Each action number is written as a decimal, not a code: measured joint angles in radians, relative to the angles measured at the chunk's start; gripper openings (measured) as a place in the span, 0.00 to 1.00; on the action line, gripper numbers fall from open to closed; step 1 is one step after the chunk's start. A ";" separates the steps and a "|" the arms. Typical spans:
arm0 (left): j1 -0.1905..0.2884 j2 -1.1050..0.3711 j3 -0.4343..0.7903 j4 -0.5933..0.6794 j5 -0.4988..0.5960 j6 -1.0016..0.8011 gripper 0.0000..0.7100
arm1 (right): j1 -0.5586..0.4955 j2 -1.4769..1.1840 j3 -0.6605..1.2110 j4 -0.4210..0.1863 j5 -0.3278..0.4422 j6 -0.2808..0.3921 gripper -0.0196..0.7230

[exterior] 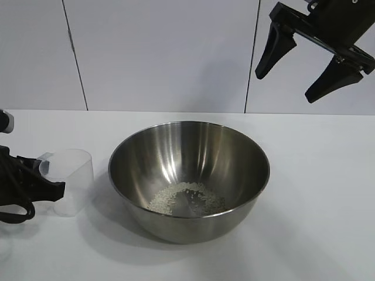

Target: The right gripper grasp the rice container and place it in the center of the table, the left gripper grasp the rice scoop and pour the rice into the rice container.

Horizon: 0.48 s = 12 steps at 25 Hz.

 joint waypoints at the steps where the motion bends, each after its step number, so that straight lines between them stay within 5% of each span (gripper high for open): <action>1: 0.000 0.000 0.000 0.000 0.000 0.000 0.23 | 0.000 0.000 0.000 0.000 0.002 0.000 0.89; 7: 0.000 0.000 0.000 0.000 0.000 -0.002 0.42 | 0.000 0.000 0.000 0.000 0.003 0.000 0.89; 12: 0.000 0.000 0.022 0.000 0.000 -0.002 0.47 | 0.000 0.000 0.000 0.000 0.005 0.000 0.89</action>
